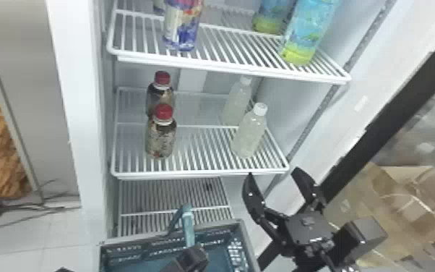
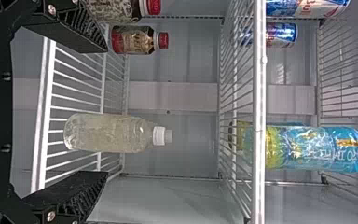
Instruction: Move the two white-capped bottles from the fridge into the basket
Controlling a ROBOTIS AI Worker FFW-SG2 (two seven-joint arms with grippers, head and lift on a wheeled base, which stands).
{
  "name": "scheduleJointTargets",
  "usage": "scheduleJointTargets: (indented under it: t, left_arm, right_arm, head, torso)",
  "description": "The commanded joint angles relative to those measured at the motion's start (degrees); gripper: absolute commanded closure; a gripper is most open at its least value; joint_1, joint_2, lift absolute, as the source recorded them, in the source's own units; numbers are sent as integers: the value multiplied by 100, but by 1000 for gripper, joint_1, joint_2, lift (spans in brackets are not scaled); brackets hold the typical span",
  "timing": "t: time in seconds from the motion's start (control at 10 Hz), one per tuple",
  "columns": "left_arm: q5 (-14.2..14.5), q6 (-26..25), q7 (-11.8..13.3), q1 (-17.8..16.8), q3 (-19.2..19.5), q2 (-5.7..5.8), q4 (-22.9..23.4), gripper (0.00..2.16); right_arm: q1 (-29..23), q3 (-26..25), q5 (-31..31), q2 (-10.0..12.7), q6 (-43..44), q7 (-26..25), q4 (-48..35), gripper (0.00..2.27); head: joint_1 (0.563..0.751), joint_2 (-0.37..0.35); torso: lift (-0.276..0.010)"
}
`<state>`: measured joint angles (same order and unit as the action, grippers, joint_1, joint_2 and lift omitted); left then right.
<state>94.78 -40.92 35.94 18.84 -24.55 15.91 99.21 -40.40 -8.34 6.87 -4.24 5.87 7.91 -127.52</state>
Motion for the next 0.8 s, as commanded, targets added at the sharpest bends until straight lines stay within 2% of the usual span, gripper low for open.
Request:
scheduleJointTargets:
  t: [0.0, 0.7]
  left_arm:
    - [6, 0, 0, -14, -2, 0, 0, 1119]
    - [6, 14, 0, 14, 21, -18, 0, 1119]
  right_arm:
    - [18, 0, 10, 2, -10, 0, 32, 107]
    - [60, -12, 32, -7, -10, 0, 103, 107]
  head:
    - [695, -350]
    - [695, -350]
  torso:
    - [-260]
    - [-260]
